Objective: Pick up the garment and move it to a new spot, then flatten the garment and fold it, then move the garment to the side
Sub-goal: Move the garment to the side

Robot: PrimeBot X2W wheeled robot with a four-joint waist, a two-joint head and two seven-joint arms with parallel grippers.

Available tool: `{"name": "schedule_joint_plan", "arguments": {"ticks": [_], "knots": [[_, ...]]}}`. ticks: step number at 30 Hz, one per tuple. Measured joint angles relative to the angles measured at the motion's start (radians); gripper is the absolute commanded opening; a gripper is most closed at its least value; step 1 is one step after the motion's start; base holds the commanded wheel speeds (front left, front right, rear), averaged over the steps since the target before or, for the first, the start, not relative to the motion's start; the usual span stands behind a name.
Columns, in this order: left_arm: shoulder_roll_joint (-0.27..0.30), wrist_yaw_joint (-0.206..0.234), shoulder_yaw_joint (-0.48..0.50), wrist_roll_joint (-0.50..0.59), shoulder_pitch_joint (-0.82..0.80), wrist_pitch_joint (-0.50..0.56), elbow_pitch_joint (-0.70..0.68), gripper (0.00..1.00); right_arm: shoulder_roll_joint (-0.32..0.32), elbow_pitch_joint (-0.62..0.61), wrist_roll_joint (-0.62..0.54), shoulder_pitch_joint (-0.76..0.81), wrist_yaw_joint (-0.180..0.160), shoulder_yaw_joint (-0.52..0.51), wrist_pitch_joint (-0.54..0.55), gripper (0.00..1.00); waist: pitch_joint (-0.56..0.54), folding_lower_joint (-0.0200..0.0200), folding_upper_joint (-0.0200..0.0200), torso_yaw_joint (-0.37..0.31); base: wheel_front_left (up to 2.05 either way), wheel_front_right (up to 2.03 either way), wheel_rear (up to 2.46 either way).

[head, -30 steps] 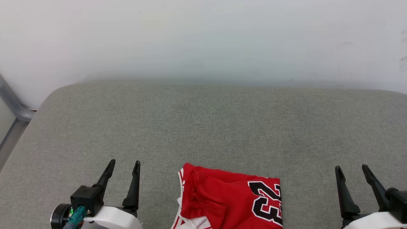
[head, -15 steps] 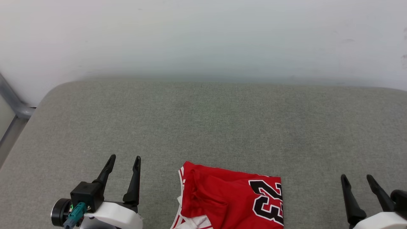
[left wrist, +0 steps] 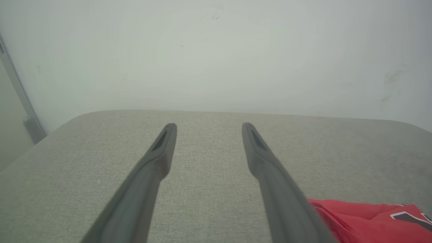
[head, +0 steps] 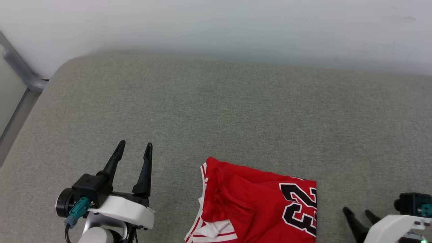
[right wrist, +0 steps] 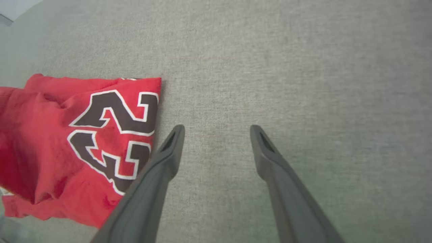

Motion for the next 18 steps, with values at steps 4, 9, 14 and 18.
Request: {"name": "schedule_joint_plan", "arguments": {"ticks": [4, 9, 14, 18], "knots": [[-0.022, -0.026, 0.018, 0.011, -0.016, 0.000, 0.010, 1.00, 0.008, 0.029, 0.067, -0.022, 0.000, 0.063, 0.080, 1.00, 0.035, 0.0000, 0.0000, 0.021, 0.00, 0.00, 0.00], [-0.047, -0.053, 0.036, 0.034, -0.038, 0.000, 0.020, 1.00, 0.012, 0.078, 0.124, -0.061, 0.000, 0.118, 0.127, 1.00, 0.075, 0.0000, 0.0000, 0.043, 0.00, 0.00, 0.00], [-0.059, -0.078, 0.063, 0.051, -0.057, 0.000, 0.028, 1.00, 0.012, 0.140, 0.176, -0.102, 0.000, 0.152, 0.146, 1.00, 0.106, 0.0000, 0.0000, 0.059, 0.00, 0.00, 0.00], [-0.075, -0.096, 0.076, 0.063, -0.065, 0.000, 0.037, 1.00, 0.009, 0.174, 0.221, -0.124, 0.001, 0.174, 0.171, 1.00, 0.121, -0.0001, -0.0001, 0.068, 0.00, 0.00, 0.00]]}}
